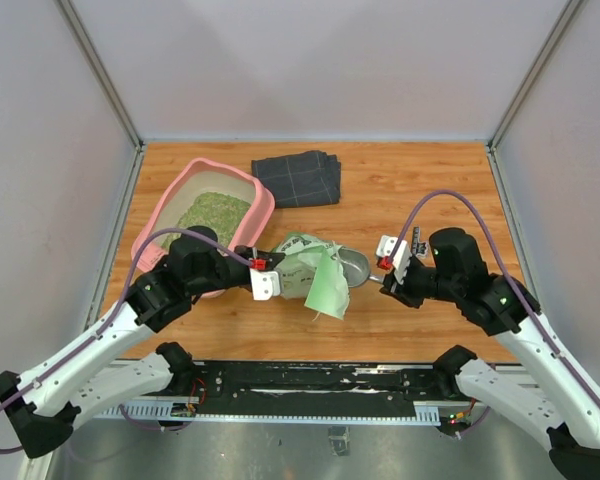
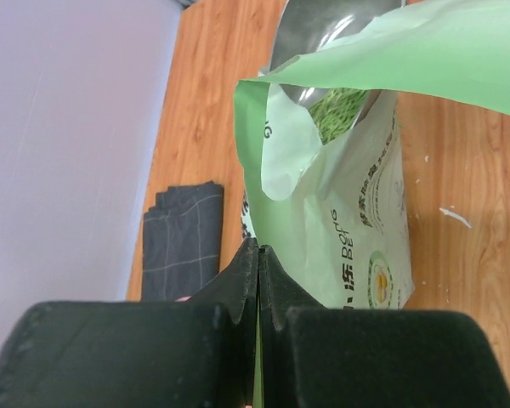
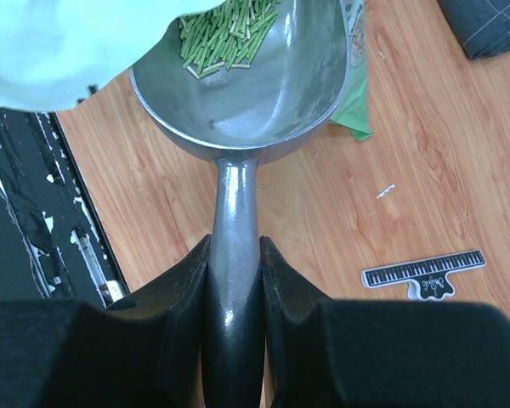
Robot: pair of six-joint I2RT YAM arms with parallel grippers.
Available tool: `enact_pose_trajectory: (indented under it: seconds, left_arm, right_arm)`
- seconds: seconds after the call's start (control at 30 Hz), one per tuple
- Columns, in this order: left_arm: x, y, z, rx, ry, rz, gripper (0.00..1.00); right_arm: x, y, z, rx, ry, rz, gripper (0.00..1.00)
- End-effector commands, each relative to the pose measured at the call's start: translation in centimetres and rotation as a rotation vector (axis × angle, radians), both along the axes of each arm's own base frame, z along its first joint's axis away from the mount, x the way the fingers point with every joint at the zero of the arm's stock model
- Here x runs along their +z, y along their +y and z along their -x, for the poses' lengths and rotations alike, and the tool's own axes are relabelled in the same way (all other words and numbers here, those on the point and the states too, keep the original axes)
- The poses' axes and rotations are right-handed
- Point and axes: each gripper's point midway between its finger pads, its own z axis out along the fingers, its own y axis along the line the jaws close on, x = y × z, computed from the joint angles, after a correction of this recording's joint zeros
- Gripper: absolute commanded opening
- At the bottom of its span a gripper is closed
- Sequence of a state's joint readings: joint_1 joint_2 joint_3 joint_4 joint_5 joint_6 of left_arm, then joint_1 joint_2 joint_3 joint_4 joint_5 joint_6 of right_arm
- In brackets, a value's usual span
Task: Fill the litter box with clean litter
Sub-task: 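Scoop the cat litter from the cat litter bag.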
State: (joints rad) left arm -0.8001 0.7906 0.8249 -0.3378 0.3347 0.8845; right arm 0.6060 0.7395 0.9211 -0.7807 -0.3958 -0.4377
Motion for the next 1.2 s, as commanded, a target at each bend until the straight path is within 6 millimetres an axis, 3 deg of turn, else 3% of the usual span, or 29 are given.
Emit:
enact_pose_trajectory:
  seconds: [0.0, 0.53, 1.17]
  left_arm:
    - [5.3, 0.7, -2.0, 0.073, -0.113, 0.116, 0.0]
    - [6.2, 1.4, -2.9, 0.097, -0.134, 0.134, 0.0]
    - [7.7, 1.8, -3.3, 0.124, -0.15, 0.184, 0.0]
  right_arm:
    - [1.6, -0.5, 0.2, -0.052, -0.021, -0.068, 0.01]
    - [1.2, -2.7, 0.7, -0.071, -0.096, -0.017, 0.01]
    - [3.1, -4.0, 0.6, -0.112, -0.161, 0.007, 0.01]
